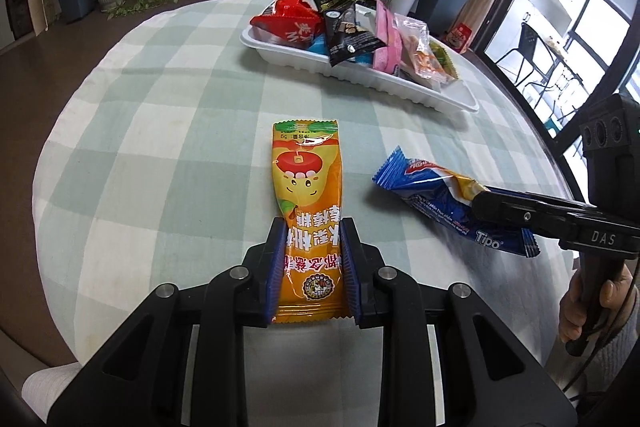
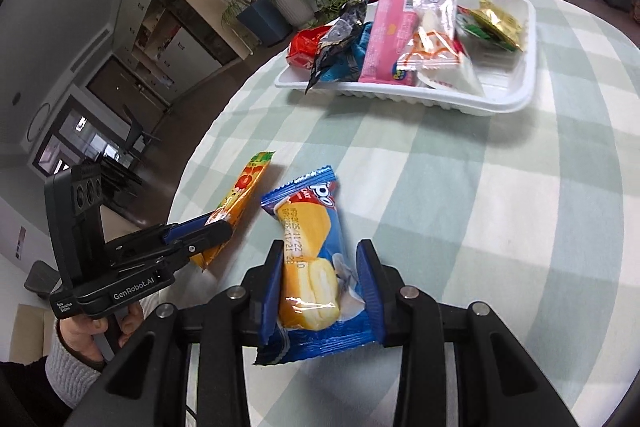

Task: Organize snacks
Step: 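Carry both snacks over the white tray and open both tools to drop them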

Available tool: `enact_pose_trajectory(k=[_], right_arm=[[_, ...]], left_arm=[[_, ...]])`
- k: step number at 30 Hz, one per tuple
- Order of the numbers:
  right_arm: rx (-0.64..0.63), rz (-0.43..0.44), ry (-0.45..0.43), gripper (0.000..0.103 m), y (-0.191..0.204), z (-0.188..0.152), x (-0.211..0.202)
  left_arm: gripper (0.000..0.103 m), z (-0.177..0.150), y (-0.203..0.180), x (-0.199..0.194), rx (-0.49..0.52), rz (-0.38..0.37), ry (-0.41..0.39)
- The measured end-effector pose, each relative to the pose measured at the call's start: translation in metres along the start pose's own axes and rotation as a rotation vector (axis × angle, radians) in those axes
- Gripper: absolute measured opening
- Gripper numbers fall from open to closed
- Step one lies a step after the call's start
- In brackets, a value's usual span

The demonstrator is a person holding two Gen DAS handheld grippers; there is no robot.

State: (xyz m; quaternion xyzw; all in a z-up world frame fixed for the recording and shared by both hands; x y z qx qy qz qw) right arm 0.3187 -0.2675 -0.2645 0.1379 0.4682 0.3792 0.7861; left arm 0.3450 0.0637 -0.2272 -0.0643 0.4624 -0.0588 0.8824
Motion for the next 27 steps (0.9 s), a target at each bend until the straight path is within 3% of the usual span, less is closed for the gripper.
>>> enact_pose_trajectory(k=[5,7,9,14,15,16,18,24,26,27], right_arm=[[0.049,0.033,-0.033,0.038,-0.001,-0.002,-0.013],[0.063,0.047,-0.047,0.028,-0.001,0.0,-0.02],[0.074,0.058,-0.055,0.027,-0.002,0.002,-0.025],[0.034,-0.025,-0.024,0.029,-0.01,-0.004,-0.023],[0.021,-0.04,-0.02,0.036,-0.01,-0.006,-0.023],[0.009,-0.044,-0.023,0.053,-0.009,-0.007,-0.022],[-0.011,-0.039,-0.018,0.07,-0.003,-0.008,-0.019],[-0.154,-0.137,0.024,0.07,0.006,-0.015,-0.008],[-0.201,-0.173,0.055,0.062,0.007,-0.021,0.001],[-0.223,-0.194,0.07,0.052,0.007,-0.024,0.006]], left_arm=[[0.024,0.007,-0.01,-0.013,0.018,-0.016,-0.022],[0.024,0.011,-0.014,-0.017,0.022,-0.024,-0.032],[0.024,0.015,-0.018,-0.02,0.029,-0.03,-0.035],[0.024,0.017,-0.027,-0.022,0.038,-0.035,-0.036],[0.024,0.015,-0.028,-0.022,0.04,-0.035,-0.034],[0.024,0.014,-0.028,-0.021,0.04,-0.036,-0.031],[0.024,0.011,-0.027,-0.02,0.036,-0.038,-0.025],[0.024,0.009,-0.023,-0.017,0.029,-0.037,-0.019],[0.024,0.009,-0.023,-0.017,0.027,-0.039,-0.02],[0.024,0.009,-0.023,-0.017,0.026,-0.038,-0.021]])
Point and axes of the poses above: each gripper's, at about its wrist camera, not at the fingertips, and x roughly the way its jaws point, y to its left, z to its top, the point moved 10 cm from there along x, roughly the way its jaws point, and after that the axes turned 2 degrees about z, right-handed, at the moved point
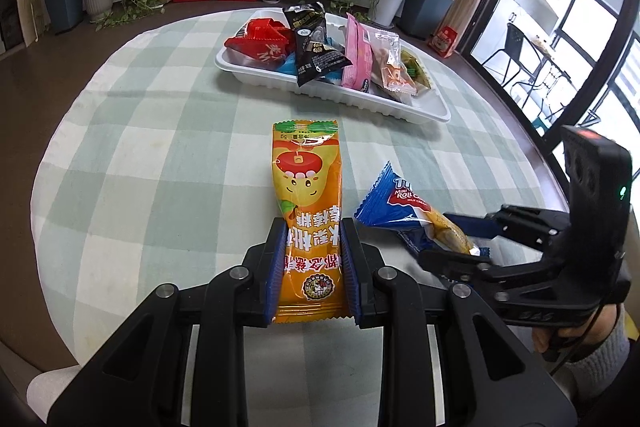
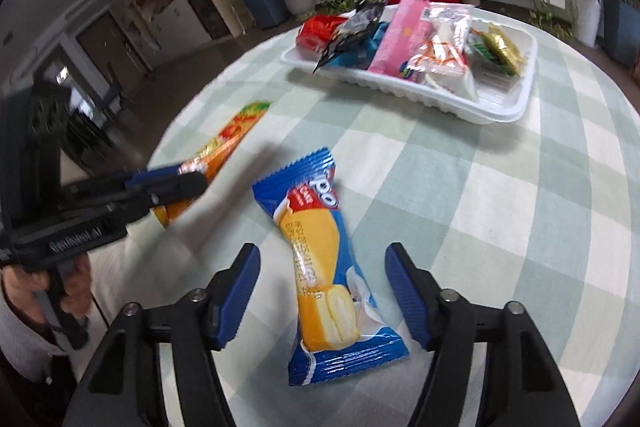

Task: Organize snacks
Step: 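Carry both snacks over the white tray and open both tools to drop them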

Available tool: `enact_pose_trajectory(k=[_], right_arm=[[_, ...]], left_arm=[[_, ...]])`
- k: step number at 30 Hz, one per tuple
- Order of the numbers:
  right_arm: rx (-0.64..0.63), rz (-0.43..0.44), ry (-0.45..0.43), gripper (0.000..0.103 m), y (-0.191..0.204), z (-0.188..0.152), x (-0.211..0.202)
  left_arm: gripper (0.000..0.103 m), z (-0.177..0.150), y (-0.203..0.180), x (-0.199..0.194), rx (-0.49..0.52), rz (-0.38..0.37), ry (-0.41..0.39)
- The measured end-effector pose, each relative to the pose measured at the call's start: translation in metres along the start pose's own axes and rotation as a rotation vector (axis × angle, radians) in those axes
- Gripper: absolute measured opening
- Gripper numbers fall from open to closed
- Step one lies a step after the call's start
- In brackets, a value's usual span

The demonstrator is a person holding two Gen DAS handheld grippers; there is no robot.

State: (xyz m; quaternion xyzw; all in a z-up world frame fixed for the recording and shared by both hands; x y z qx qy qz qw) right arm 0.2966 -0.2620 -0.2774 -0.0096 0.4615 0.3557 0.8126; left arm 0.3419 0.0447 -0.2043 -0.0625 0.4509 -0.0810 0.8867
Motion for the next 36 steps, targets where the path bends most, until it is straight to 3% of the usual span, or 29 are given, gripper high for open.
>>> enact_pose_trajectory(k=[3,7,17,22,36], right_arm=[[-0.082,-0.086,0.006,0.035,0.003,-0.003,0.007],[-0.082,-0.083,-0.002,0.032,0.004,-0.004,0.007],[0.207,0.225,-0.041,0.031,-0.003,-0.006,-0.018],[0.317,0.331,-0.074,0.031,-0.009,-0.002,-0.031],[0.47,0.396,-0.242,0.031,-0.043,0.044,-0.071]], left_arm=[[0.024,0.0,0.0,0.001,-0.001,0.0,0.001],[0.024,0.0,0.002,0.001,-0.009,-0.001,0.003],[0.024,0.005,0.0,-0.007,-0.007,-0.02,-0.017],[0.024,0.01,-0.006,-0.01,-0.006,-0.038,-0.024],[0.024,0.051,-0.024,-0.017,0.026,-0.072,-0.065]])
Point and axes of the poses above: each gripper's, at about its wrist camera, not at the fingertips, and x roughly the way its jaws point, y to its left, z to its top, the point moved 10 cm from there along x, roughly the way its jaws point, and after that the axes turned 2 degrees about z, right-handed, at the moved point
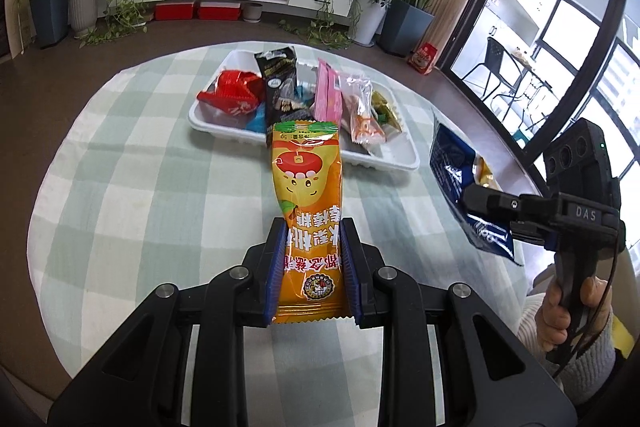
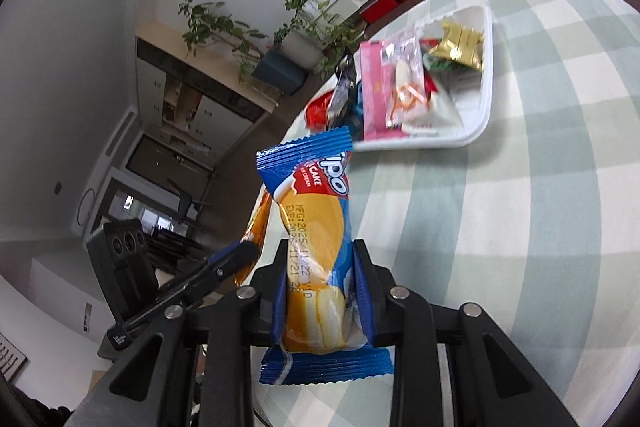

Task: Organize snacks
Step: 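Carry both snacks over the white tray and open both tools to drop them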

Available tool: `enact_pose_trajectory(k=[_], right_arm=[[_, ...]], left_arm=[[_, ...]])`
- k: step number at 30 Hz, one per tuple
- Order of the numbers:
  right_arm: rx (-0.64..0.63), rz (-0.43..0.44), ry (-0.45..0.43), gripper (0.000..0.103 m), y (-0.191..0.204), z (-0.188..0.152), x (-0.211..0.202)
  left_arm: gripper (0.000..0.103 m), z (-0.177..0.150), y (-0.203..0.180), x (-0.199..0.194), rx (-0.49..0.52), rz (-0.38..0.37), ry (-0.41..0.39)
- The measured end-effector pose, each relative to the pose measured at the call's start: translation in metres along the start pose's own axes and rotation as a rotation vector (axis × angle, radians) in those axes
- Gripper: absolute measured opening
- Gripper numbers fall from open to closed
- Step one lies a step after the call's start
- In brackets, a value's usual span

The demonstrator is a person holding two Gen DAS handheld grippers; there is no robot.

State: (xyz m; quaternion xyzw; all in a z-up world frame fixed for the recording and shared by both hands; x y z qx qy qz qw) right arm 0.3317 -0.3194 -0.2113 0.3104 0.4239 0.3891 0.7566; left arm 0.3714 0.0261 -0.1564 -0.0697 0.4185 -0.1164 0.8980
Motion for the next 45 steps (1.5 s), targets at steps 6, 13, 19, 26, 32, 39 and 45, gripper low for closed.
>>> enact_pose_trajectory(k=[6,13,19,26,32,39,45], right_arm=[[0.038,0.009,-0.066,0.031,-0.004,0.027,-0.012],[0.063,0.005,-0.118,0.031,-0.009,0.054,-0.016],[0.086,-0.006,-0.142,0.032,-0.015,0.084,0.0],[0.109,-0.049,-0.16,0.032,-0.026,0.11,0.019],[0.114,-0.086,-0.154,0.032,-0.032,0.124,0.04],[0.115,-0.128,-0.147,0.032,-0.043,0.13,0.058],[0.084,-0.164,-0.148,0.034,-0.047,0.134,0.066]], left_arm=[[0.024,0.026,-0.007,0.008,0.018,-0.002,-0.01],[0.024,0.061,-0.012,0.028,0.024,-0.014,-0.016],[0.024,0.091,-0.017,0.049,0.04,-0.01,-0.017],[0.024,0.118,-0.017,0.079,0.033,-0.007,-0.001],[0.024,0.131,-0.013,0.104,0.023,0.004,0.015],[0.024,0.135,-0.007,0.128,0.032,0.029,0.029],[0.027,0.136,-0.005,0.143,0.057,0.053,0.027]])
Point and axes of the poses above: each gripper's, at about its wrist camera, not at the fingertips, and x roughly the way its jaws point, y to its left, z to its top, the point moved 10 cm from there along x, roughly the way its jaws point, and after that the axes turned 2 degrees about z, right-handed, at the moved point
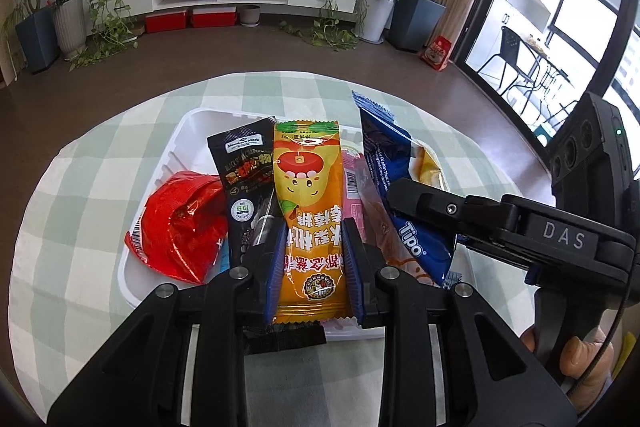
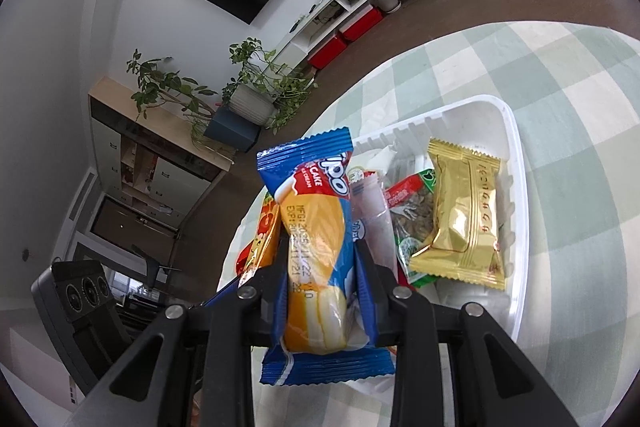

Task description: Organize snacks

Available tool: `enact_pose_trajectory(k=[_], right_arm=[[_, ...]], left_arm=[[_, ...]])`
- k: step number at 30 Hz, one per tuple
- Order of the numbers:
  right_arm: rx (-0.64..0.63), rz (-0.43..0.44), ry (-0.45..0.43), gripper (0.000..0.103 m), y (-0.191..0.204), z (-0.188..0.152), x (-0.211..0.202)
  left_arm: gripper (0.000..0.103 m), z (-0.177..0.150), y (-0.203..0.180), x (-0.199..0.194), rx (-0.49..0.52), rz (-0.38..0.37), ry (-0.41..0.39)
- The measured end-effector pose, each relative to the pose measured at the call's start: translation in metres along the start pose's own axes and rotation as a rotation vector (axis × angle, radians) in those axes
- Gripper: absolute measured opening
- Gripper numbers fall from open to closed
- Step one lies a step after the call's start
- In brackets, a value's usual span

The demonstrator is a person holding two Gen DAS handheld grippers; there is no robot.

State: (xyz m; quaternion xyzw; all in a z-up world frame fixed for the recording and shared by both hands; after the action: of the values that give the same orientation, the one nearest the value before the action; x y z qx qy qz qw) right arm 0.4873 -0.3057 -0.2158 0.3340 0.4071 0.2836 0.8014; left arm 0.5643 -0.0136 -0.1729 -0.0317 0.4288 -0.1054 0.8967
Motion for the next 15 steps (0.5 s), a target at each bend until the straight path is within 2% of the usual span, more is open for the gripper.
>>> enact_pose_trajectory(k=[2,4,5,6,9,15], right_arm=[[-0.027,-0.016,0.003,0.039,0.002,0.001,0.002],[-0.051,-0.03,-0.003,0.054,0.004,0.002,0.003],[-0.067,-0.033,-0.006,0.057,0.007,0.002,0.003],[-0.082,-0.041,-0.013,0.06,0.008,0.002,0.002],[-0.135,-0.067,-0.042,0.066,0.014,0.005,-0.002],[-0.191,-0.081,-0.081,0.067,0.02,0.005,-0.013]], left_arm=[[0.032,0.0,-0.002,0.002,0.01,0.007,-0.005],[0.046,0.001,-0.002,-0.001,0.012,0.014,-0.02],[0.055,0.003,-0.002,-0.002,0.004,0.015,-0.029],[0.058,0.005,0.0,-0.001,-0.002,0.014,-0.037],[0.059,0.009,0.001,-0.006,-0.008,0.02,-0.059],[0.061,0.01,0.005,-0.015,-0.005,0.037,-0.086]])
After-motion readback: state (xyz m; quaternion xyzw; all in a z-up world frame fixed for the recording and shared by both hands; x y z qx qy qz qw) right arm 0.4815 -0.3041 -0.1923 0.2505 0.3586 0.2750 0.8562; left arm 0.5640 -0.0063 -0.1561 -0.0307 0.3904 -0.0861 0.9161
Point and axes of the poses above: each gripper's, at about its wrist camera, not at the fingertips, and x roughly the way its jaws point, y to its left, z to its top, the point moved 10 cm from there along x, roughly the way its jaws point, and after that the axes turned 2 degrees about z, right-handed, at the moved point
